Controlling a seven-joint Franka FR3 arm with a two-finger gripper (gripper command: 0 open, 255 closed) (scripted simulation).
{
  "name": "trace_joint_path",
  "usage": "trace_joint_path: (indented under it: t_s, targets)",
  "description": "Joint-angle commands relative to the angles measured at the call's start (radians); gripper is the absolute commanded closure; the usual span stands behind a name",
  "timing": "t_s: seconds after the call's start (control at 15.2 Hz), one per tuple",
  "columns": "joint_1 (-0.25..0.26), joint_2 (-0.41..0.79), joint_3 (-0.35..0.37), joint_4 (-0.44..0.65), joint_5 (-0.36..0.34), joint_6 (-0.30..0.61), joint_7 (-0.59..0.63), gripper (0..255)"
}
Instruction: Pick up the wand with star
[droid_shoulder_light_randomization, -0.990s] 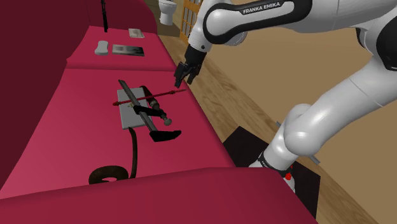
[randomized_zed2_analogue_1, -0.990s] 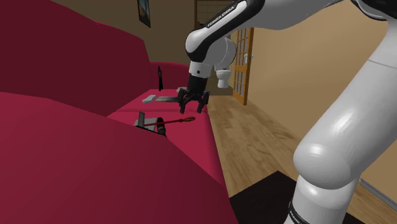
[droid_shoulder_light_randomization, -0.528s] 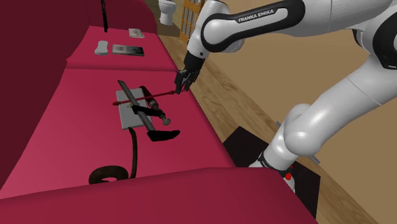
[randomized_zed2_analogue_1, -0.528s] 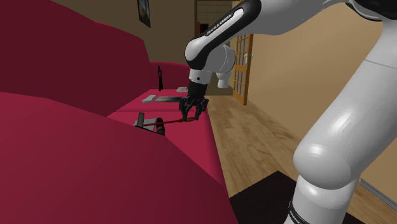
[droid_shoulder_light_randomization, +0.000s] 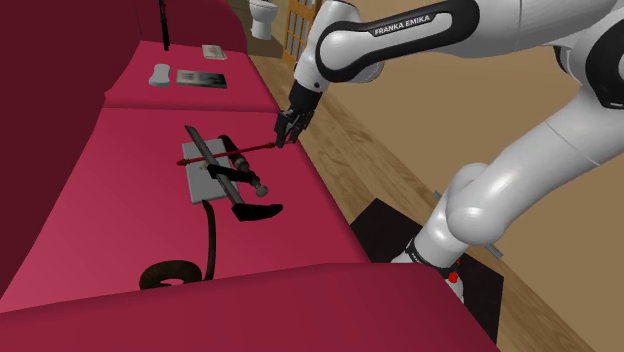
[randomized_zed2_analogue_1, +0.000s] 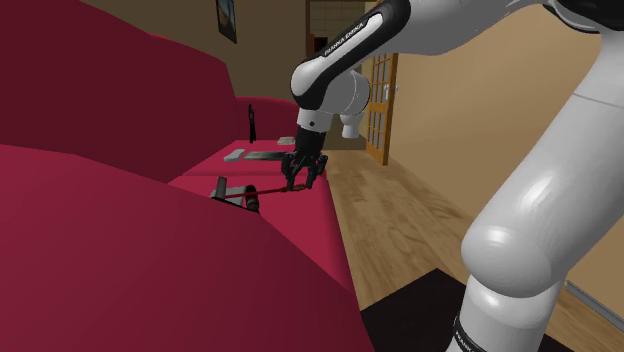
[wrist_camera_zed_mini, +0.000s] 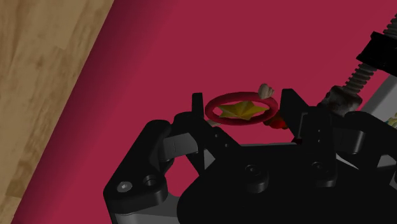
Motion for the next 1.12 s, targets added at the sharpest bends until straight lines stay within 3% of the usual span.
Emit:
trace_joint_path:
  t_s: [0.0,1.06]
  targets:
    - [0.0,-0.006,0.0,0.009,-0.002,-0.015,0.003,255]
    - [-0.008,-0.055,-0.007,0.156,-0.026,-0.209,0.039,255]
